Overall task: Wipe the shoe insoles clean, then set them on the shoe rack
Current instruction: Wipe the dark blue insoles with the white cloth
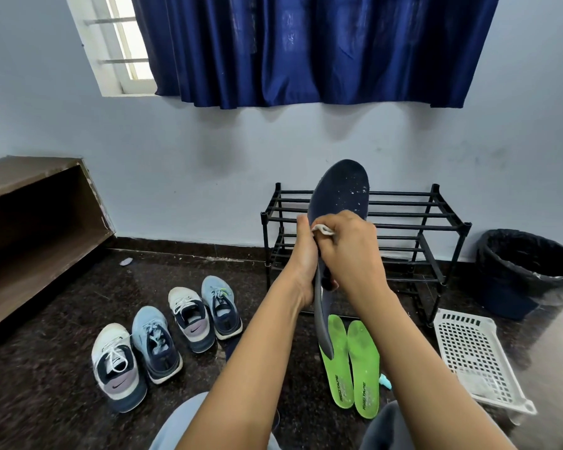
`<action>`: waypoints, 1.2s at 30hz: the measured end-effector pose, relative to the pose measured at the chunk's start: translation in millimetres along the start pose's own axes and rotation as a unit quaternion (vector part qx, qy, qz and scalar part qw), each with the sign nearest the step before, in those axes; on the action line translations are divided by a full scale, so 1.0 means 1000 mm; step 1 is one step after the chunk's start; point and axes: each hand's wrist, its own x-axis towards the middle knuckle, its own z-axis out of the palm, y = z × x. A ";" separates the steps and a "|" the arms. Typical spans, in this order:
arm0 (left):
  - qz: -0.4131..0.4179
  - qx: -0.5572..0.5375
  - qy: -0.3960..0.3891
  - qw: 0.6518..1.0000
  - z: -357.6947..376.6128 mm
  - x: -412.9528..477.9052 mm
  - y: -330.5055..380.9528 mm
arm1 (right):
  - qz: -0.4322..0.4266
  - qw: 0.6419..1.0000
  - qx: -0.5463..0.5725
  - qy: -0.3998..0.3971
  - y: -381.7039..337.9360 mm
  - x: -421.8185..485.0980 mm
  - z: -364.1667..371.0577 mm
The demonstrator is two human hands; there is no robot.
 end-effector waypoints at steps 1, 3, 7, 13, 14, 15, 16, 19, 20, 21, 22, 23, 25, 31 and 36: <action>-0.004 0.006 0.000 1.000 0.002 -0.001 -0.001 | 0.006 1.000 -0.007 0.013 0.001 0.002 0.000; -0.010 0.018 0.007 1.000 0.005 -0.003 -0.003 | 0.020 0.999 -0.023 0.028 0.001 0.004 0.000; -0.011 0.031 0.031 0.999 0.001 0.000 0.000 | 0.026 0.999 0.005 -0.025 0.002 -0.003 -0.003; -0.003 0.046 0.034 0.998 0.005 0.004 -0.007 | 0.048 0.999 -0.023 -0.005 0.011 0.004 -0.002; -0.006 0.047 0.031 0.998 0.009 0.002 -0.009 | 0.055 0.998 -0.037 0.012 0.015 0.008 -0.002; -0.007 0.045 0.025 0.999 0.011 0.003 -0.012 | 0.063 0.997 -0.043 0.024 0.018 0.011 -0.002; -0.007 0.042 0.020 0.999 0.013 0.002 -0.012 | 0.065 0.997 -0.042 0.030 0.019 0.012 -0.002; -0.007 0.035 0.025 0.999 0.008 0.006 -0.008 | 0.051 0.999 -0.017 0.010 0.015 0.001 -0.003; -0.008 0.025 0.025 0.999 0.006 0.007 -0.007 | 0.048 0.999 -0.011 -0.006 0.013 -0.003 -0.003; -0.005 0.019 0.027 0.999 0.004 0.008 -0.006 | 0.047 0.999 -0.007 -0.015 0.011 -0.005 -0.002; -0.002 0.016 0.029 0.999 0.005 0.008 -0.005 | 0.047 0.999 -0.007 -0.012 0.011 -0.004 -0.002; -0.001 0.016 0.027 1.000 0.007 0.007 -0.006 | 0.049 0.999 -0.011 -0.002 0.013 -0.001 -0.001; 0.003 0.025 0.025 0.999 0.011 0.005 -0.009 | 0.055 0.998 -0.033 0.020 0.017 0.007 -0.002; -0.003 0.030 0.019 0.999 0.002 0.002 -0.002 | 0.026 0.999 -0.020 -0.003 0.013 -0.004 -0.001; 0.008 0.019 0.004 1.000 0.007 -0.005 -0.003 | 0.042 0.998 -0.023 0.042 0.016 0.004 0.001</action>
